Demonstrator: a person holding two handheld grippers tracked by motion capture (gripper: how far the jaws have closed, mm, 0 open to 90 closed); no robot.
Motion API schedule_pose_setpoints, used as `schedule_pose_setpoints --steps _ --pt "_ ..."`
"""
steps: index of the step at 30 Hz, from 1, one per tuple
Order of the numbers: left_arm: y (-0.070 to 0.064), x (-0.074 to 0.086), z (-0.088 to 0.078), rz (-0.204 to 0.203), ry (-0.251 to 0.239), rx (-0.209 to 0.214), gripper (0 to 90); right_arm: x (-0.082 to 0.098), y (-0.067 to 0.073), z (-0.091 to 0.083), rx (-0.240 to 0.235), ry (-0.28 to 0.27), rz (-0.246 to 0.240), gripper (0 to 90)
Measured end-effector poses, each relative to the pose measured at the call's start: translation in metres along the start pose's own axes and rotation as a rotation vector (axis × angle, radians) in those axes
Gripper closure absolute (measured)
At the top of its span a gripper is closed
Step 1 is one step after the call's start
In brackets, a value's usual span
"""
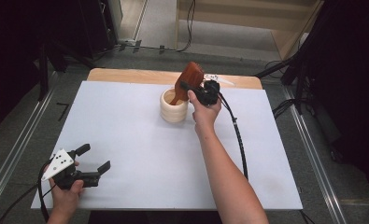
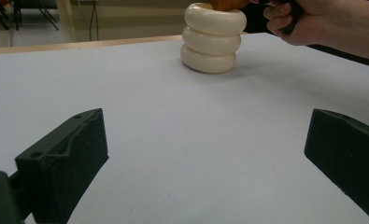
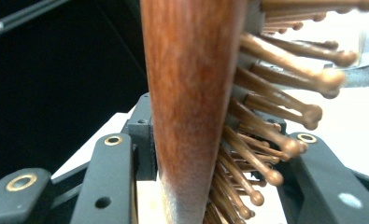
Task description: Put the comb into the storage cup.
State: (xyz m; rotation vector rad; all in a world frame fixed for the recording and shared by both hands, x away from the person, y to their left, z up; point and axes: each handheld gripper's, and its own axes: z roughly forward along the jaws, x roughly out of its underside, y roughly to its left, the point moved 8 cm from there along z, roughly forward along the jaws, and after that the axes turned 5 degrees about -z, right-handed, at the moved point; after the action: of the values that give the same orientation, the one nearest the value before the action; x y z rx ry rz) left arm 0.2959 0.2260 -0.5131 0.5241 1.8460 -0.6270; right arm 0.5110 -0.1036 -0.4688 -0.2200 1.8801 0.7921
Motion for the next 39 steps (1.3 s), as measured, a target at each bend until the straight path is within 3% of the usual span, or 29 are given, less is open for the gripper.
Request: schedule_pose_setpoints --steps 12,26,33,37,39 --pt "-0.001 0.0 0.001 0.0 -0.002 0.003 0.0 0.002 -0.007 -0.006 0.045 0.031 -0.027 39.2" --pt "0.0 0.0 0.0 0.001 0.001 0.002 0.0 0.009 -0.007 -0.011 0.016 0.081 -0.047 27.3" --pt "-0.001 0.0 0.0 0.002 0.001 0.004 0.0 0.013 -0.007 -0.011 0.012 0.094 -0.054 13.0" --pt "-0.001 0.0 0.0 0.001 0.001 0.005 0.0 0.013 -0.006 -0.013 0.041 0.105 -0.081 4.5" --pt "-0.001 0.0 0.0 0.001 0.001 0.006 0.0 0.013 -0.005 -0.014 0.025 0.109 -0.091 0.0"
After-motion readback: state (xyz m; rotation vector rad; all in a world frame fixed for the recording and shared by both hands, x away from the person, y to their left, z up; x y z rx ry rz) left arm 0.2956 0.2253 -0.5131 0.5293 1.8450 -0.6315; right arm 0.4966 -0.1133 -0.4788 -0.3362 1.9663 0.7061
